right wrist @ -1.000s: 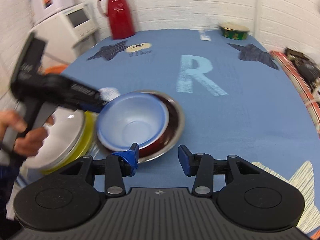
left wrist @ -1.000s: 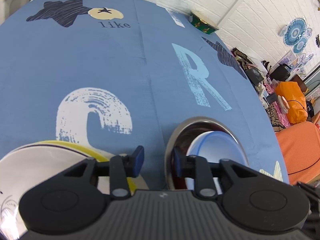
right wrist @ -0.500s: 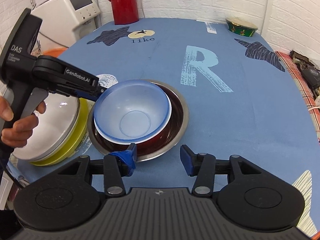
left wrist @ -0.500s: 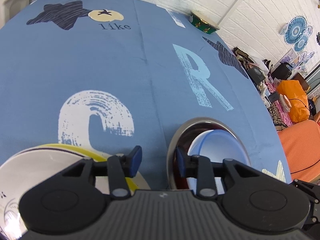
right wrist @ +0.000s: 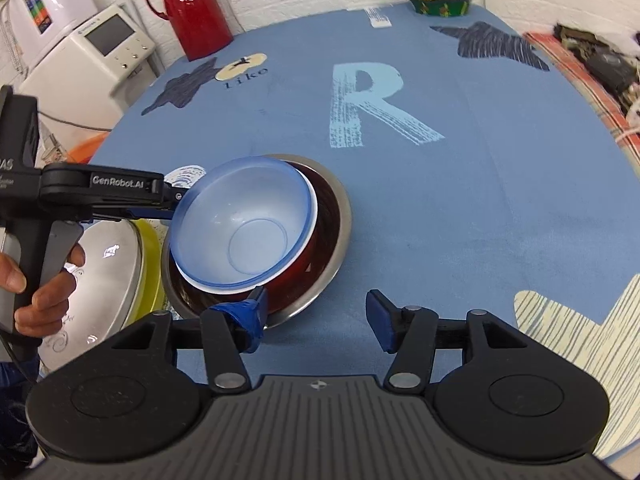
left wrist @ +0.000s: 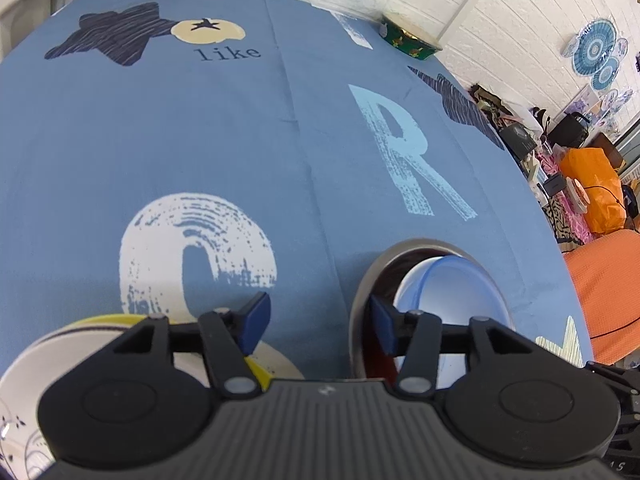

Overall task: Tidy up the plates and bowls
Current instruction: 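Lift the nested bowls with the right tool and carry them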

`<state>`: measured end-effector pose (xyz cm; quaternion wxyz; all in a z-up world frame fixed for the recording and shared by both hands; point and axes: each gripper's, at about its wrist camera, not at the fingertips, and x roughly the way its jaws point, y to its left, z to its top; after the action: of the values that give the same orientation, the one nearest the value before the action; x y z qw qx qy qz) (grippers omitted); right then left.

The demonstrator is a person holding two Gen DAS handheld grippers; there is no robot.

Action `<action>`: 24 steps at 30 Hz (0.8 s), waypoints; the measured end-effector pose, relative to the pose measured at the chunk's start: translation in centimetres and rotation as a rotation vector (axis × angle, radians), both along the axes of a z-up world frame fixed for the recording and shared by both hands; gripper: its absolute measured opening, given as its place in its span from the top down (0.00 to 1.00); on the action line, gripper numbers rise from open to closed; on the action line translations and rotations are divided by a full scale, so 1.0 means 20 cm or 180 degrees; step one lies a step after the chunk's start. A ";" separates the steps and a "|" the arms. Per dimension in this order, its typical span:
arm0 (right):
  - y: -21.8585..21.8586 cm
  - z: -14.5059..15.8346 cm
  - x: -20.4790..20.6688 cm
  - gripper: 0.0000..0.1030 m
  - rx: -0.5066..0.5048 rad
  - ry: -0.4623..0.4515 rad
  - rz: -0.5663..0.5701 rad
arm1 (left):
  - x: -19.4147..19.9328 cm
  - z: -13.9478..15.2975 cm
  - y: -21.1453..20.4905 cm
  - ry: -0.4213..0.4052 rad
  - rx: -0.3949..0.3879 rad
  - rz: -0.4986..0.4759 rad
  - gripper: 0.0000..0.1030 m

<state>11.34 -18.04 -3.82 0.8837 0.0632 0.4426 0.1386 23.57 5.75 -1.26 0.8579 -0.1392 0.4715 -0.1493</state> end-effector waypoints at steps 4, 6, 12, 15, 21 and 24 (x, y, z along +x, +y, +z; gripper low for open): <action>0.03 -0.04 0.03 0.58 -0.0119 0.0040 -0.0128 | 0.01 0.00 -0.01 -0.0050 0.0038 -0.0085 0.50; 0.05 -0.07 0.04 0.52 -0.0174 0.0031 -0.0168 | 0.00 0.00 -0.02 -0.0086 0.0076 -0.0128 0.50; 0.03 -0.09 0.02 0.43 -0.0099 0.0005 -0.0336 | 0.00 0.00 -0.01 -0.0132 0.0096 -0.0184 0.50; 0.04 -0.09 0.00 0.36 -0.0199 -0.0158 -0.0303 | 0.00 -0.01 -0.01 -0.0128 0.0080 -0.0170 0.51; 0.03 -0.09 0.05 0.35 -0.0140 0.0025 -0.0304 | -0.01 0.02 -0.04 -0.0178 0.0121 -0.0219 0.67; 0.00 -0.11 0.06 0.33 0.0014 0.0098 -0.0302 | -0.01 0.01 -0.04 -0.0151 0.0095 -0.0186 0.70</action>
<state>12.59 -18.12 -5.98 0.8822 0.0881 0.4524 0.0966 23.36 4.89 -1.00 0.8661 -0.1091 0.4571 -0.1705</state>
